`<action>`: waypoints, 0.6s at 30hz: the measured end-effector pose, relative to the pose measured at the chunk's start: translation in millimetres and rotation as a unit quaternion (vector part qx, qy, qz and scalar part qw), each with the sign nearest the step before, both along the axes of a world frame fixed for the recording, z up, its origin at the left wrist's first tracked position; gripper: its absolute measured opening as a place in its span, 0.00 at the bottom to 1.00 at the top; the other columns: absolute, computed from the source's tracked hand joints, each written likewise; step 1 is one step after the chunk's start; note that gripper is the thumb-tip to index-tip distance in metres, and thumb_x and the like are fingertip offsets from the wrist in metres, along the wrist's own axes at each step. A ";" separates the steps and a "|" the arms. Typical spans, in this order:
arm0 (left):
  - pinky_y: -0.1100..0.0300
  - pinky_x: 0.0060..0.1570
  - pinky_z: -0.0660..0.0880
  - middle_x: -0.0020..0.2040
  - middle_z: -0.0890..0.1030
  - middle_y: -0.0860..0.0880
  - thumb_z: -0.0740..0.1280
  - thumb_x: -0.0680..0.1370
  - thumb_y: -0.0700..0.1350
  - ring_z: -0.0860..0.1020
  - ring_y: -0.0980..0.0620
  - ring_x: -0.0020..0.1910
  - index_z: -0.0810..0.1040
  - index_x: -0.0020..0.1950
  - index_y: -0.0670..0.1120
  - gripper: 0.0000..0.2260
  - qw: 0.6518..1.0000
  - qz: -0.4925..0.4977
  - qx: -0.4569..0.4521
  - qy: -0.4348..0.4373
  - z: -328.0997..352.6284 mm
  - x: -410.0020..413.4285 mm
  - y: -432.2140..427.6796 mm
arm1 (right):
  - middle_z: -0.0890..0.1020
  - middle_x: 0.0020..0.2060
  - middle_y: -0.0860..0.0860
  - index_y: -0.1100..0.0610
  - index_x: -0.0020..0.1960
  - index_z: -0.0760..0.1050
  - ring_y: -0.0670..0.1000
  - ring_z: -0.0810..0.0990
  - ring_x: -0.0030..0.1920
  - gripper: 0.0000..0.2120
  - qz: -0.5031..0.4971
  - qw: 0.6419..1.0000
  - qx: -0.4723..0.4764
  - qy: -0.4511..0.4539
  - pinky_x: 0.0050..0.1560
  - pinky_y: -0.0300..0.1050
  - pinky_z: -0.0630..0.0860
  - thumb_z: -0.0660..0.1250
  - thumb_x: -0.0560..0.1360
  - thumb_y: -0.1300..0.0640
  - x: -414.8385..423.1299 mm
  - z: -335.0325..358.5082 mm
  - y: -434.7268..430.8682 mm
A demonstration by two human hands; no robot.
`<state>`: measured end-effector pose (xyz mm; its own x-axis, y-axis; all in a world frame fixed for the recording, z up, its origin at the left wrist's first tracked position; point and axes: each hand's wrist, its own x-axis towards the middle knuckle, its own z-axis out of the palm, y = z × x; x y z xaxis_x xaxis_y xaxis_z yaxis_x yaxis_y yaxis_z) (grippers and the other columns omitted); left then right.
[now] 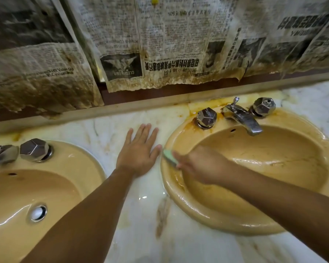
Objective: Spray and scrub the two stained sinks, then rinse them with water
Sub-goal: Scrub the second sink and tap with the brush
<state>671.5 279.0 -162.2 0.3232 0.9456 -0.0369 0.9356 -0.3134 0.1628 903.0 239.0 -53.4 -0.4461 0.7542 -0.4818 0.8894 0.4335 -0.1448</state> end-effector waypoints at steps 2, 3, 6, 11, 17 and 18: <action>0.45 0.80 0.39 0.85 0.48 0.50 0.42 0.86 0.60 0.41 0.53 0.83 0.48 0.85 0.53 0.28 1.000 -0.002 0.000 -0.015 0.7 -0.5 -0.3 | 0.81 0.53 0.56 0.40 0.82 0.53 0.60 0.78 0.53 0.24 0.040 0.999 -0.011 -0.004 0.41 0.49 0.68 0.49 0.86 0.41 3.1 -4.7 -27.5; 0.45 0.80 0.39 0.85 0.49 0.50 0.42 0.86 0.59 0.42 0.53 0.83 0.48 0.85 0.53 0.27 1.000 -0.002 0.001 -0.020 0.6 -1.3 0.0 | 0.81 0.54 0.56 0.40 0.82 0.52 0.61 0.79 0.54 0.25 0.015 1.000 0.004 -0.009 0.42 0.49 0.67 0.49 0.86 0.41 7.6 -10.3 -26.3; 0.45 0.80 0.39 0.85 0.50 0.50 0.43 0.86 0.57 0.43 0.53 0.83 0.50 0.84 0.53 0.26 1.000 0.003 0.001 -0.028 -0.3 -1.7 0.6 | 0.82 0.53 0.56 0.42 0.82 0.49 0.62 0.80 0.52 0.25 -0.036 0.999 0.033 -0.002 0.41 0.50 0.68 0.48 0.87 0.42 4.0 -23.9 -35.7; 0.44 0.80 0.39 0.84 0.50 0.50 0.43 0.86 0.58 0.43 0.53 0.83 0.50 0.84 0.53 0.26 1.000 0.004 -0.004 -0.021 0.5 0.1 -1.4 | 0.83 0.46 0.55 0.39 0.83 0.51 0.61 0.80 0.50 0.25 -0.048 0.997 -0.011 0.067 0.46 0.56 0.75 0.51 0.86 0.43 12.2 -23.4 -74.6; 0.44 0.80 0.41 0.84 0.51 0.50 0.42 0.86 0.58 0.44 0.53 0.83 0.50 0.84 0.53 0.26 1.000 0.009 0.002 -0.018 -0.5 0.3 -1.5 | 0.72 0.39 0.53 0.46 0.81 0.56 0.55 0.73 0.40 0.22 -0.153 0.981 0.115 0.022 0.40 0.50 0.69 0.51 0.87 0.46 -4.4 -19.3 9.4; 0.44 0.80 0.40 0.85 0.50 0.50 0.42 0.86 0.58 0.44 0.53 0.83 0.50 0.84 0.54 0.26 1.000 0.011 0.002 -0.016 -0.5 0.6 -1.2 | 0.70 0.39 0.52 0.48 0.79 0.58 0.54 0.71 0.42 0.21 -0.184 0.975 0.123 0.010 0.41 0.51 0.69 0.51 0.87 0.46 -0.2 -14.3 26.4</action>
<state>672.1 277.8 -162.7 0.3029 0.9527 -0.0237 0.9365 -0.2929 0.1926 902.8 265.4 -67.7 -0.1311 0.9565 -0.2608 0.9893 0.1095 -0.0961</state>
